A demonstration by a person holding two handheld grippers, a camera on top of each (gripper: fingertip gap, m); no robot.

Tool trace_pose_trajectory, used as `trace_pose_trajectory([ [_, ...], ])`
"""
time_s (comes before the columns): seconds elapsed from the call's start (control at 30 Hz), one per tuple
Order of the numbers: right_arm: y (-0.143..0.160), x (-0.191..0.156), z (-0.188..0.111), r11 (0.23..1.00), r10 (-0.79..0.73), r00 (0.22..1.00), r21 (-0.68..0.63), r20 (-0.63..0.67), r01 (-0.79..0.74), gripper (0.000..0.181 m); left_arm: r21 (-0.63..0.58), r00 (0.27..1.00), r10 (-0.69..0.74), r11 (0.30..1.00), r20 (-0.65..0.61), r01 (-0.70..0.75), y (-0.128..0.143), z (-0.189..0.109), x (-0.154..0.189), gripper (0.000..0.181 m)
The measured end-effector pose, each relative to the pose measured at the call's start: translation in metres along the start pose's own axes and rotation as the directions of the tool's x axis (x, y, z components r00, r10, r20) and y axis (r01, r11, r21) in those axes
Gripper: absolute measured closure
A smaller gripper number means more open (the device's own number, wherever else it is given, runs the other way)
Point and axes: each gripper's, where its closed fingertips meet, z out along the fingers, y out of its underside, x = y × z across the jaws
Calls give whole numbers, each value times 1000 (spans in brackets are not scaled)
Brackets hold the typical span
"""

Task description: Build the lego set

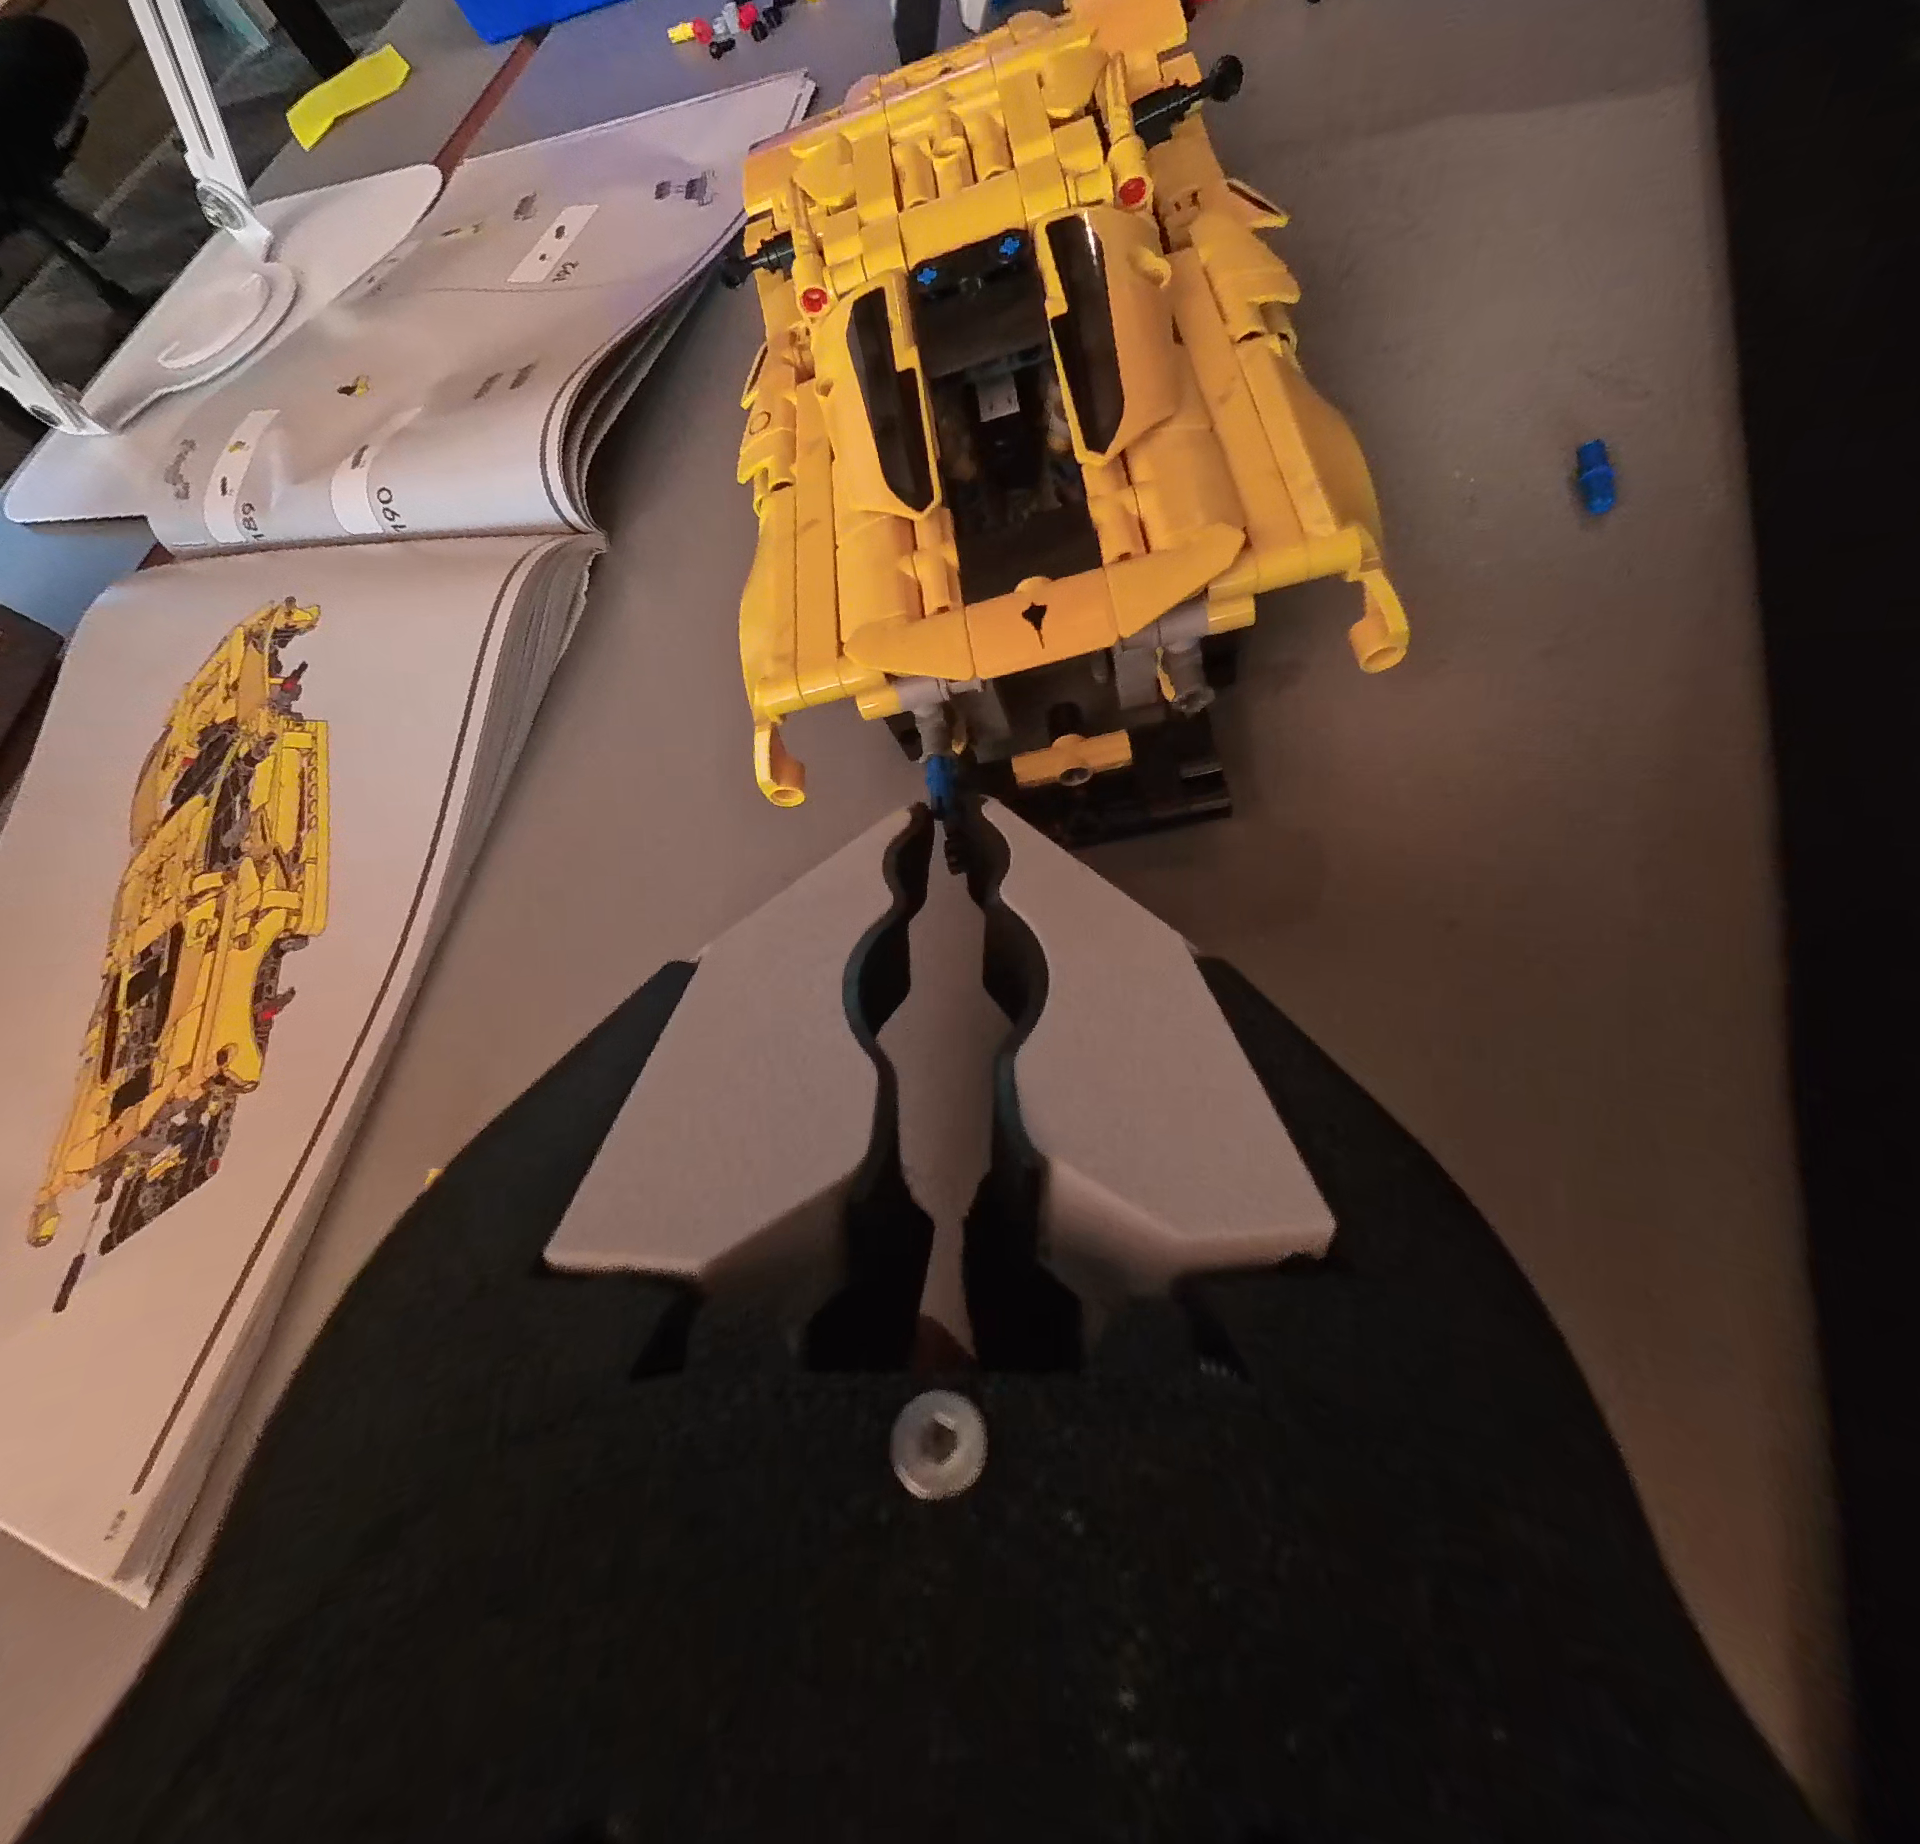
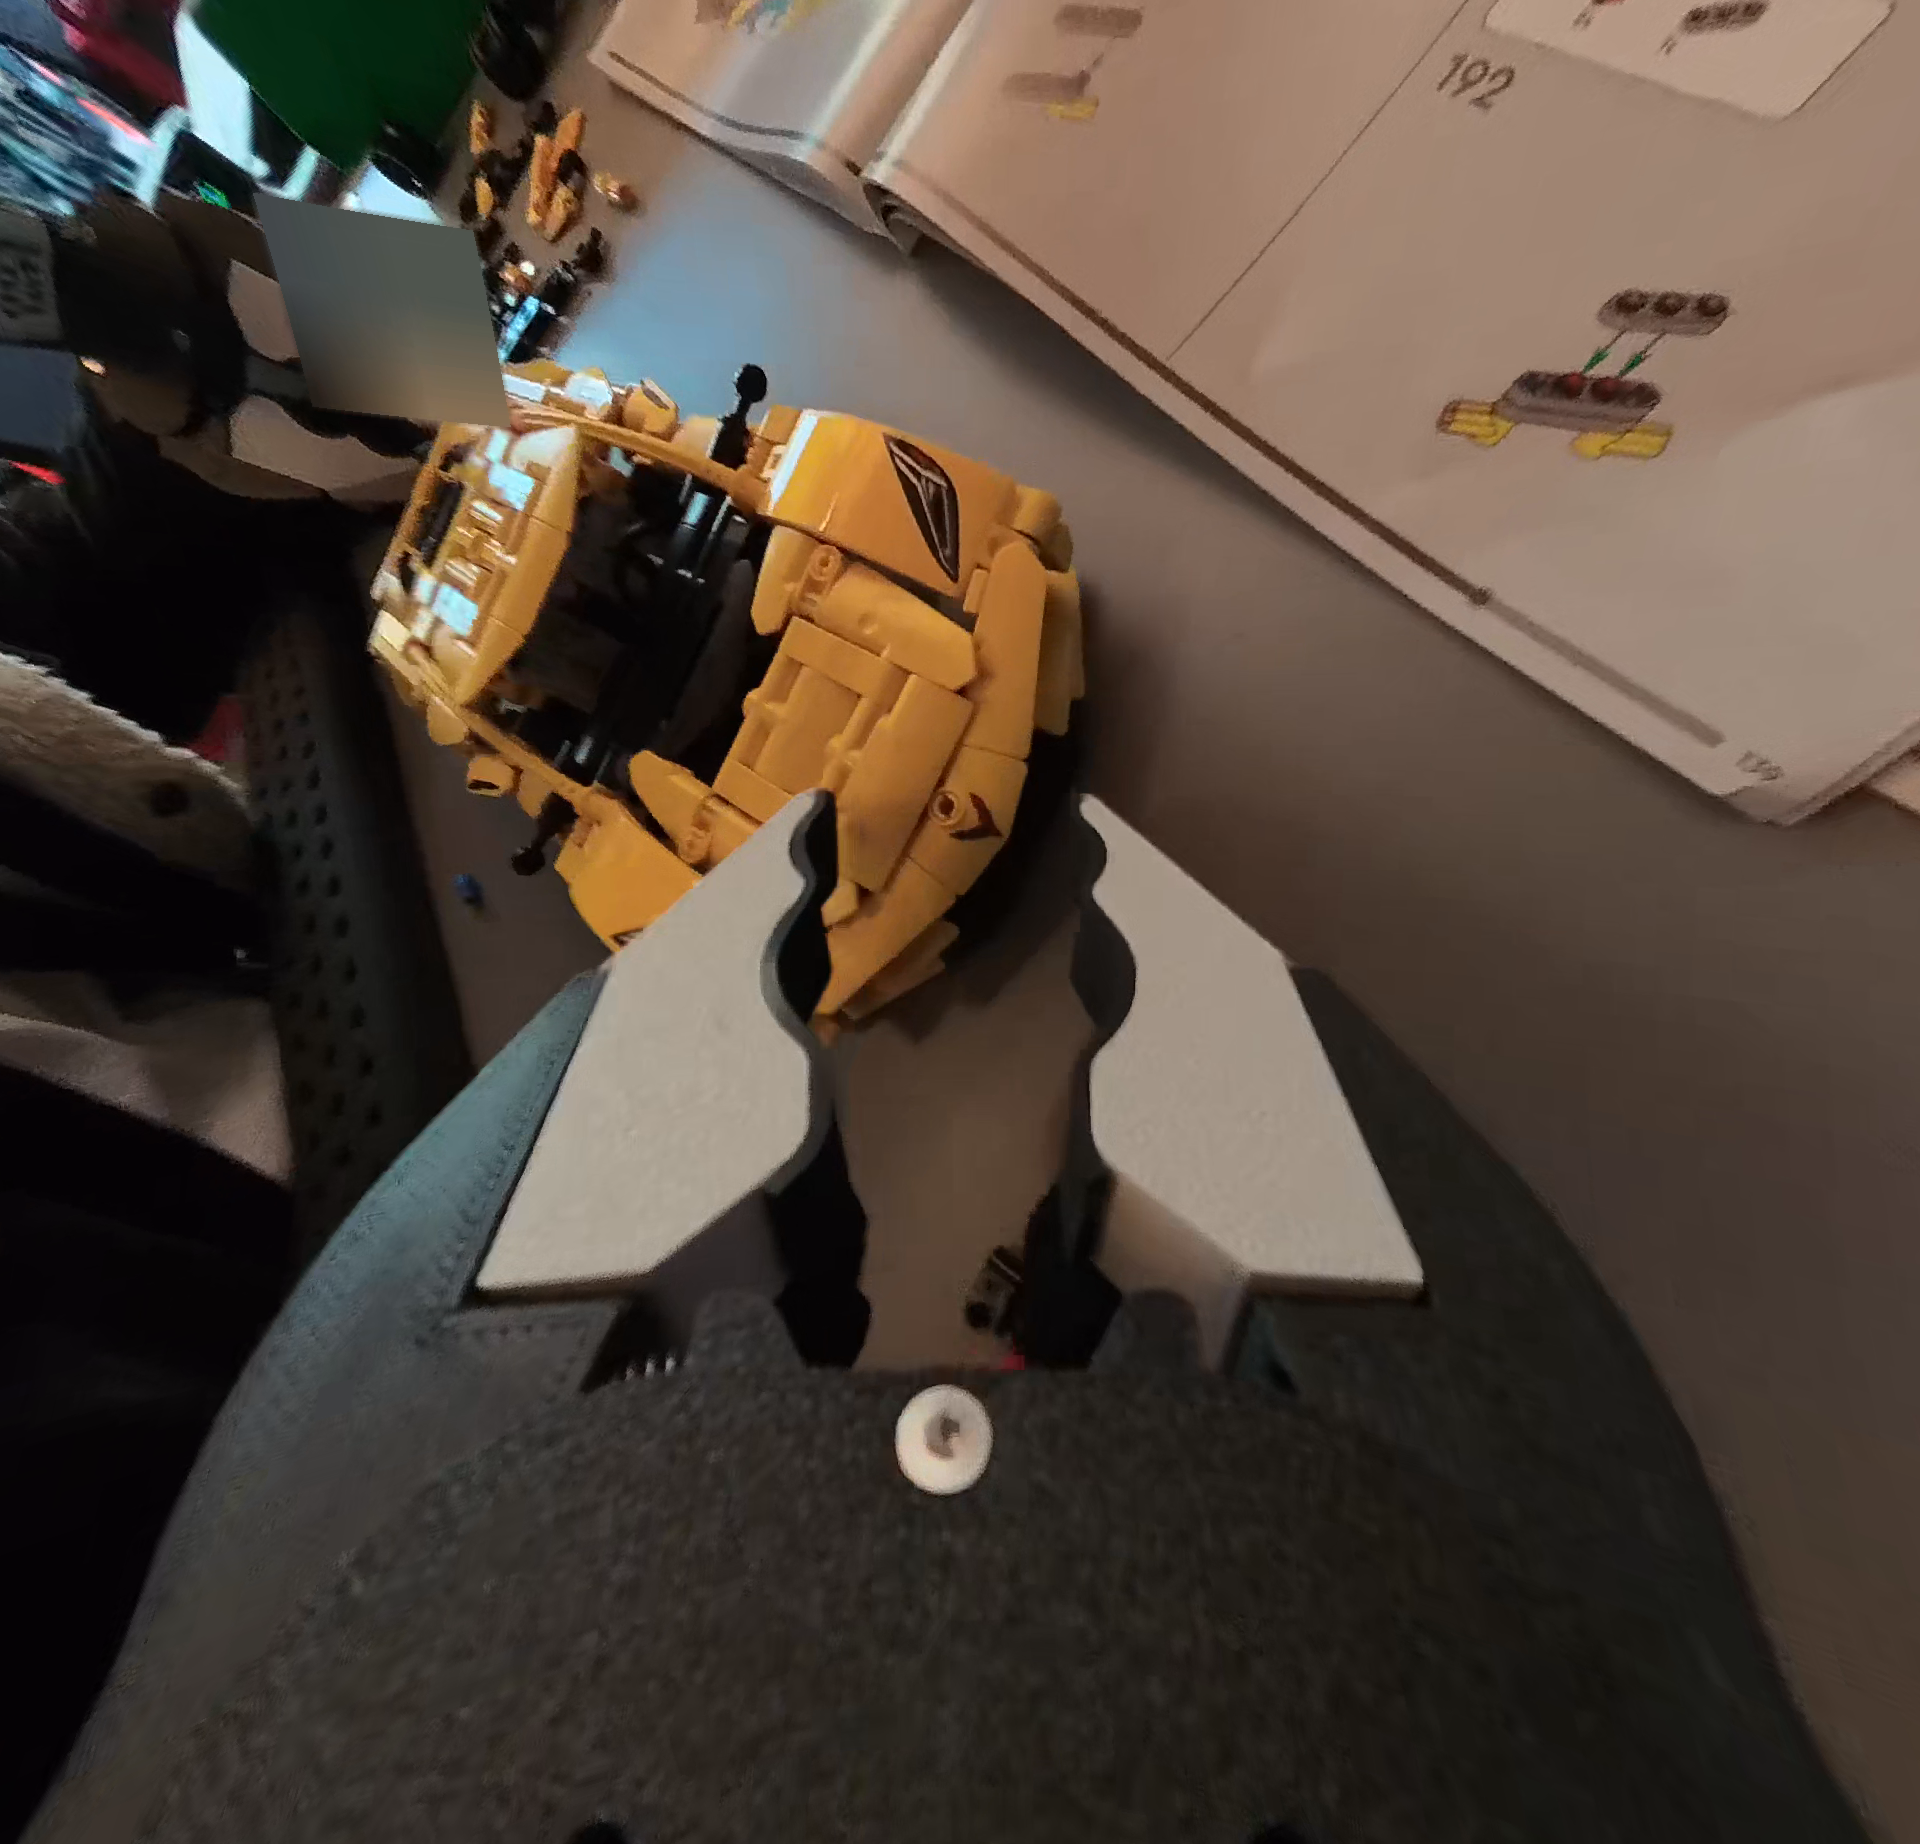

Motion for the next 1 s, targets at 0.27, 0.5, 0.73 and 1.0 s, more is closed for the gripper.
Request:
trace_pose_trajectory([
  [0.27,0,-5,6,994,110,991,-6,76,-110,150,-14,1000,-5,1000,-3,5,2,2,0,178],
  [0.5,1,-5,7,985,173,980,-15,97,-173,150,-18,999,-54,998,-4,54,0,4,-2,176],
  [0.73,3,-8,7,968,249,962,-27,109,-248,152,-41,999,-44,998,20,44,0,5,-3,178],
  [1.0,4,-9,7,972,229,967,-73,110,-222,152,-83,996,86,993,-28,-88,-3,6,-1,180],
])
